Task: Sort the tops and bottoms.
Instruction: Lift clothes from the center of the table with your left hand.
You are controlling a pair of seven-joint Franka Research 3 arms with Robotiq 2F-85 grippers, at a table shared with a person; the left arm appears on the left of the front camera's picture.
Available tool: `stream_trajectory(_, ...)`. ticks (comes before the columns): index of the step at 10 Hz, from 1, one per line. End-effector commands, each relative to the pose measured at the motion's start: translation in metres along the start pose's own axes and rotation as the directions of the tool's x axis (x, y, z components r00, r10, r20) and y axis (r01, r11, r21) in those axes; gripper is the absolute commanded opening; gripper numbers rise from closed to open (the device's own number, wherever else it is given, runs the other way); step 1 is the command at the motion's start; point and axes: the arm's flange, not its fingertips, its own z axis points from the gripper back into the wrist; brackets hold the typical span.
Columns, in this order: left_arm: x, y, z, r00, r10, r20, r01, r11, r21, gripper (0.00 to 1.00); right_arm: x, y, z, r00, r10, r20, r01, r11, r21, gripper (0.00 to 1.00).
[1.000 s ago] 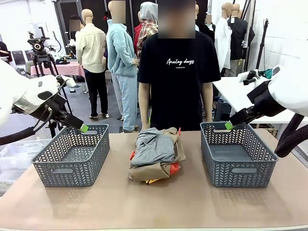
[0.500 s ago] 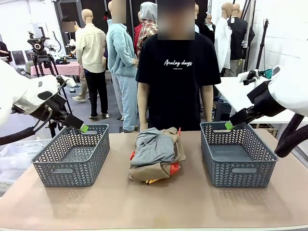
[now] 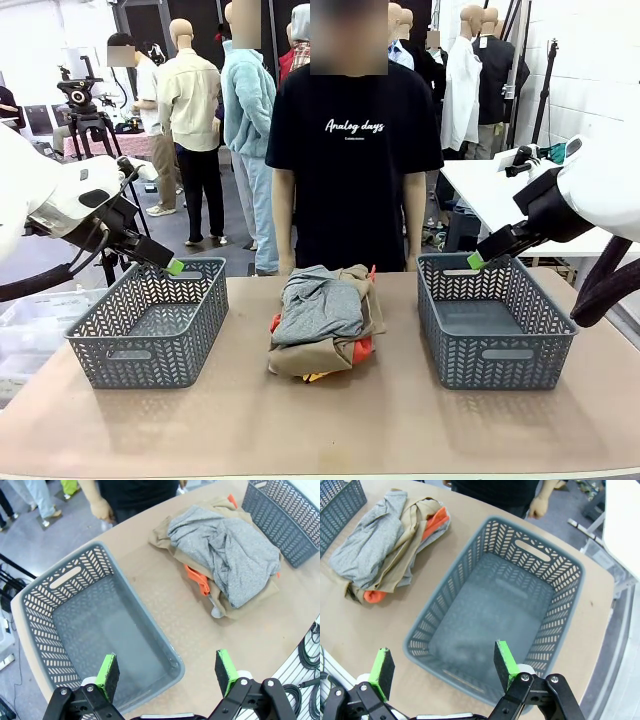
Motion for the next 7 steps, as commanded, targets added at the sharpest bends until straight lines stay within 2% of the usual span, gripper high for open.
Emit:
stream_trajectory(1, 0.027, -0.019, -0.008, 0.996, -0.086, -0.001, 0.086, 0.996, -0.026, 1.0, 0.0, 0.0, -0.001, 1.0, -0.003, 0.007, 0.003, 1.0, 0.017, 1.0)
stream_trajectory(2, 0.055, -0.037, -0.021, 0.989, -0.144, -0.039, 0.142, 0.988, -0.057, 1.0, 0.0, 0.0, -0.001, 1.0, -0.003, 0.007, 0.003, 1.0, 0.017, 1.0)
stream_trajectory(4, 0.107, -0.068, -0.069, 0.972, -0.166, -0.164, 0.162, 0.986, -0.039, 1.0, 0.0, 0.0, -0.001, 1.0, -0.003, 0.007, 0.003, 1.0, 0.017, 1.0)
stream_trajectory(6, 0.135, -0.101, -0.139, 0.946, -0.171, -0.274, 0.19, 0.981, 0.042, 1.0, 0.0, 0.0, -0.001, 1.0, -0.003, 0.007, 0.003, 1.0, 0.017, 1.0)
stream_trajectory(7, 0.139, -0.117, -0.16, 0.934, -0.186, -0.305, 0.209, 0.977, 0.046, 1.0, 0.0, 0.0, -0.001, 1.0, -0.003, 0.007, 0.003, 1.0, 0.017, 1.0)
